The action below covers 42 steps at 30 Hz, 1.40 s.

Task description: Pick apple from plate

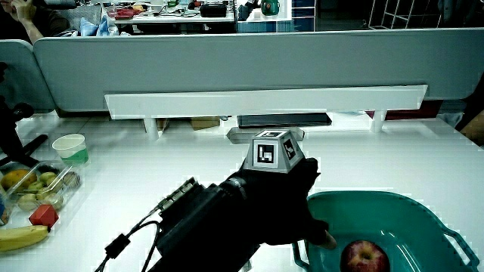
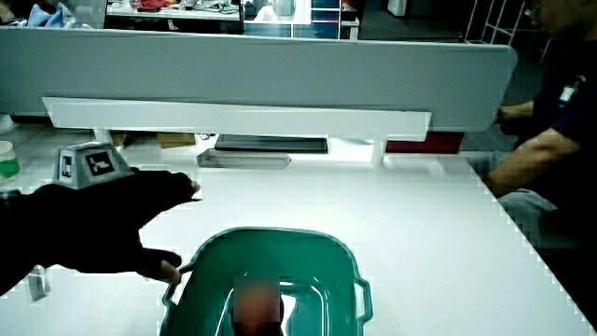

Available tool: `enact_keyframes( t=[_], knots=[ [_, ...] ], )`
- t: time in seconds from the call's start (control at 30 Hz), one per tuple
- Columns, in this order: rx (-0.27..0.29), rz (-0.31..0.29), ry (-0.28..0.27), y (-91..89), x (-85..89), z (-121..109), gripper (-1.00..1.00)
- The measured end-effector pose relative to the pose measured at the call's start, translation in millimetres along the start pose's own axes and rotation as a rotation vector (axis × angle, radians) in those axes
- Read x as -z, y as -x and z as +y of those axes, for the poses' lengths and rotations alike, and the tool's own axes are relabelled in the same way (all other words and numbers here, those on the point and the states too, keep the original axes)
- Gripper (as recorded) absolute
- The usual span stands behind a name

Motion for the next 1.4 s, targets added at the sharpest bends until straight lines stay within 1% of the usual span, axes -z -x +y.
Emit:
enact_keyframes(
  t=[0.07, 0.17, 0.2, 0.23, 0.27, 0.3, 0.33, 0.37, 0.4, 0.43, 0.5, 0.53, 0.6, 0.63, 0.67, 0.73, 0.77, 0.87, 0.9, 0.93, 0.97, 1.03, 1.1, 1.13, 1.17, 1.2, 1.3, 1.4],
  knots=[
    [-0.023, 0.051, 0.034, -9.6, -4.0, -1.9, 0.0],
    [-0.052, 0.036, 0.071, -9.7, 3.0, 2.9, 0.0],
    [-0.044, 0.027, 0.075, -8.3, 6.9, 5.7, 0.0],
    [-0.014, 0.031, 0.07, -4.2, 15.0, 12.0, 0.0],
    [-0.017, -0.023, 0.08, 2.9, 28.3, 21.4, 0.0],
    [0.009, -0.053, 0.082, 7.7, 39.5, 30.0, 0.0],
    [-0.047, 0.002, 0.09, -5.8, 26.5, 19.7, 0.0],
    [-0.055, 0.023, 0.099, -10.3, 23.6, 17.1, 0.0],
    [-0.06, 0.006, 0.116, -9.3, 26.9, 19.1, 0.0],
    [-0.063, -0.006, 0.122, -7.0, 32.3, 23.1, 0.0],
    [-0.066, 0.017, 0.13, -10.3, 32.5, 23.3, 0.0],
    [-0.069, 0.015, 0.128, -9.7, 34.8, 24.3, 0.0],
    [-0.058, 0.007, 0.143, -8.5, 42.2, 28.5, 0.0],
    [-0.07, -0.004, 0.151, -9.9, 42.9, 28.7, 0.0],
    [-0.069, 0.008, 0.151, -11.1, 44.0, 29.4, 0.0],
    [-0.081, 0.005, 0.166, -11.4, 47.6, 31.3, 0.0],
    [-0.076, 0.009, 0.169, -10.9, 50.6, 33.5, 0.0],
    [-0.075, 0.018, 0.174, -13.2, 54.3, 36.3, 0.0],
    [-0.076, 0.03, 0.171, -15.3, 53.1, 35.7, 0.0],
    [-0.072, 0.032, 0.163, -14.9, 55.5, 37.4, 0.0],
    [-0.078, 0.054, 0.159, -17.2, 54.2, 36.4, 0.0],
    [-0.082, 0.055, 0.157, -17.7, 54.5, 36.1, 0.0],
    [-0.08, 0.065, 0.141, -19.4, 54.1, 35.2, 0.0],
    [-0.078, 0.075, 0.142, -20.9, 52.5, 34.2, 0.0],
    [-0.068, 0.072, 0.131, -19.8, 54.4, 35.8, 0.0],
    [-0.072, 0.072, 0.135, -20.4, 54.3, 35.8, 0.0],
    [-0.07, 0.082, 0.12, -20.6, 54.3, 36.2, 0.0],
    [-0.073, 0.084, 0.109, -22.2, 53.6, 35.2, 0.15]
  ],
)
